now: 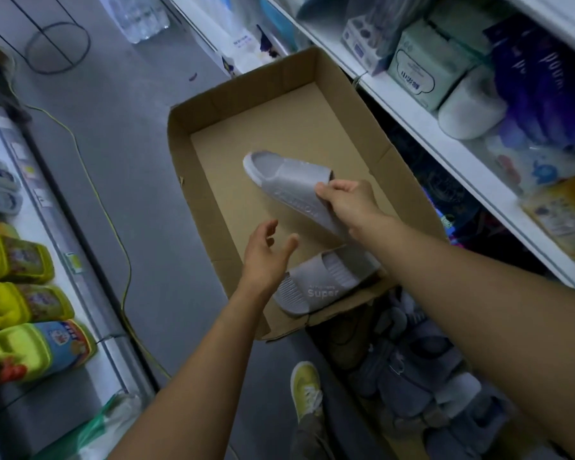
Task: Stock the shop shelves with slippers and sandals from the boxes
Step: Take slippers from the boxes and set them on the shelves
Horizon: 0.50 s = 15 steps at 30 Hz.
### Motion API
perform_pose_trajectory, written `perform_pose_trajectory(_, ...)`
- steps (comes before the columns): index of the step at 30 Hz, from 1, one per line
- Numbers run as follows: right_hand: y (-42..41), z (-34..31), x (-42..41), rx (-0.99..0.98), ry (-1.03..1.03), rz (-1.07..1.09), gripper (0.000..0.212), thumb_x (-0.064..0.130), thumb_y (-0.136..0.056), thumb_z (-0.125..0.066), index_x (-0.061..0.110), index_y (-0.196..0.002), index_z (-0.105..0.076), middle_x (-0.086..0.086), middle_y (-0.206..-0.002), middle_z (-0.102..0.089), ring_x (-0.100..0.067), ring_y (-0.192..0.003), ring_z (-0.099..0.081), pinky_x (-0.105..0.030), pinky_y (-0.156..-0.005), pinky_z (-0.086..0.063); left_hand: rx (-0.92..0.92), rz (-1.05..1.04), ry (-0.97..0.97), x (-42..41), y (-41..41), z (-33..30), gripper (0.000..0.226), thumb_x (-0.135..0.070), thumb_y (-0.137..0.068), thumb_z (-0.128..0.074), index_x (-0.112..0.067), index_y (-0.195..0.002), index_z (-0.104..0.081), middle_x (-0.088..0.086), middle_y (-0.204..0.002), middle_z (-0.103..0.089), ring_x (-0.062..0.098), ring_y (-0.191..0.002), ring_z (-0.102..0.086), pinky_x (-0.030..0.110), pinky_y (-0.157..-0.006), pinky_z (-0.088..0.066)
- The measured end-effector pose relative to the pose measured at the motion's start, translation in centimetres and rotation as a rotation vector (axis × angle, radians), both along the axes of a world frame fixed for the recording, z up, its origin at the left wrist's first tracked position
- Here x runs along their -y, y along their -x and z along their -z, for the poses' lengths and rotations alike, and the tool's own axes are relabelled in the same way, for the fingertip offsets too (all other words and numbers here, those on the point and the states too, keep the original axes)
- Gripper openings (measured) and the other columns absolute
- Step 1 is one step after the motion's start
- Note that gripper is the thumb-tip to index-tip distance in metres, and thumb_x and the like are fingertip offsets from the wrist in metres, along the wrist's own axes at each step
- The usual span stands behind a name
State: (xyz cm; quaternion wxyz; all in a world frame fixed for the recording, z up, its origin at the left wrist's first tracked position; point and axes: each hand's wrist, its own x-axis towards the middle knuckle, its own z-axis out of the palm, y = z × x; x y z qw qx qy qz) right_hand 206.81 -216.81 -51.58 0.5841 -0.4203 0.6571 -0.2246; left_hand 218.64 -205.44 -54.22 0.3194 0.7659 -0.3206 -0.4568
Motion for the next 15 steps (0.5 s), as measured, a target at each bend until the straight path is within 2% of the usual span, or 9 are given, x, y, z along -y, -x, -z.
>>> perform_pose_trajectory(2,0.6,0.6,0.2,-0.105,0.087,-0.089,0.028,0.020,-0.086,-0.067,-0.006,-0.097,-0.068,-0.024,-0.104,-0.068,-0.022,-0.082,-0.060,-0.037,-0.073,-0.052,-0.050,-0.114,-0.082,-0.7,-0.7,1.0,0.045,-0.028,-0.091,-0.061,-0.017,-0.134,-0.049,0.002,-0.133,-0.053,0.016,-0.115,-0.052,0.034,-0.099,-0.044)
perform_pose_trajectory(4,1.1,1.6,0.5,-0.200,0.133,-0.187,0.030,0.022,-0.086,-0.067,-0.006,-0.097,-0.068,-0.025,-0.100,-0.068,-0.020,-0.079,-0.053,-0.032,-0.071,-0.047,-0.137,-0.218,-0.199,-1.7,-1.3,2.6,0.041,-0.024,-0.092,-0.059,-0.015,-0.132,-0.052,0.005,-0.130,-0.056,0.020,-0.113,-0.054,0.039,-0.102,-0.044)
perform_pose_trajectory(5,1.2,2.1,0.6,-0.229,0.139,-0.233,0.028,0.022,-0.086,-0.066,-0.003,-0.098,-0.070,-0.019,-0.096,-0.068,-0.019,-0.081,-0.054,-0.032,-0.075,-0.048,-0.179,-0.265,-0.256,-2.3,-1.4,3.4,0.040,-0.022,-0.092,-0.059,-0.014,-0.131,-0.052,0.006,-0.129,-0.056,0.023,-0.114,-0.054,0.042,-0.103,-0.044)
perform_pose_trajectory(7,1.4,3.2,0.5,-0.268,0.146,-0.289,0.025,0.022,-0.087,-0.066,0.002,-0.102,-0.071,-0.013,-0.103,-0.069,-0.020,-0.091,-0.060,-0.035,-0.088,-0.050,-0.260,-0.354,-0.365,-3.6,-1.4,5.3,0.038,-0.020,-0.092,-0.059,-0.014,-0.129,-0.054,0.010,-0.127,-0.057,0.028,-0.116,-0.054,0.045,-0.103,-0.043)
perform_pose_trajectory(9,1.5,4.5,0.4,-0.295,0.163,-0.347,0.026,0.021,-0.087,-0.064,-0.001,-0.100,-0.070,-0.020,-0.104,-0.068,-0.019,-0.086,-0.056,-0.041,-0.090,-0.049,-0.344,-0.438,-0.459,-4.8,-1.1,7.0,0.033,-0.020,-0.093,-0.057,-0.017,-0.125,-0.054,0.011,-0.121,-0.058,0.030,-0.111,-0.054,0.044,-0.101,-0.045)
perform_pose_trajectory(10,1.5,5.1,0.4,-0.320,0.175,-0.384,0.027,0.021,-0.088,-0.064,-0.003,-0.097,-0.070,-0.022,-0.099,-0.066,-0.017,-0.081,-0.051,-0.040,-0.086,-0.050,-0.387,-0.468,-0.496,-5.3,-1.0,7.7,0.028,-0.021,-0.093,-0.055,-0.020,-0.121,-0.054,0.010,-0.113,-0.058,0.028,-0.102,-0.055,0.040,-0.096,-0.048)
perform_pose_trajectory(11,1.4,5.8,0.4,-0.345,0.191,-0.427,0.027,0.020,-0.087,-0.063,-0.005,-0.094,-0.069,-0.023,-0.088,-0.063,-0.016,-0.078,-0.048,-0.037,-0.079,-0.049,-0.426,-0.494,-0.520,-5.8,-0.8,8.2,0.021,-0.021,-0.094,-0.052,-0.021,-0.114,-0.055,0.008,-0.099,-0.057,0.024,-0.087,-0.055,0.034,-0.084,-0.050)
perform_pose_trajectory(13,1.2,7.1,0.2,-0.387,0.215,-0.488,0.025,0.019,-0.087,-0.063,-0.005,-0.083,-0.069,-0.010,-0.070,-0.052,-0.015,-0.072,-0.046,-0.029,-0.069,-0.041,-0.486,-0.546,-0.545,-6.4,-0.6,9.3,0.010,-0.018,-0.094,-0.045,-0.018,-0.091,-0.054,0.004,-0.072,-0.048,0.017,-0.058,-0.042,0.024,-0.057,-0.040)
perform_pose_trajectory(15,1.1,8.5,0.1,-0.409,0.214,-0.535,0.030,0.017,-0.089,-0.061,0.001,-0.063,-0.062,-0.003,-0.062,-0.044,-0.013,-0.064,-0.043,-0.027,-0.064,-0.035,-0.567,-0.595,-0.527,-6.5,-0.4,10.2,0.019,-0.015,-0.094,-0.042,-0.018,-0.076,-0.050,0.001,-0.064,-0.044,0.014,-0.050,-0.038,0.024,-0.051,-0.033)
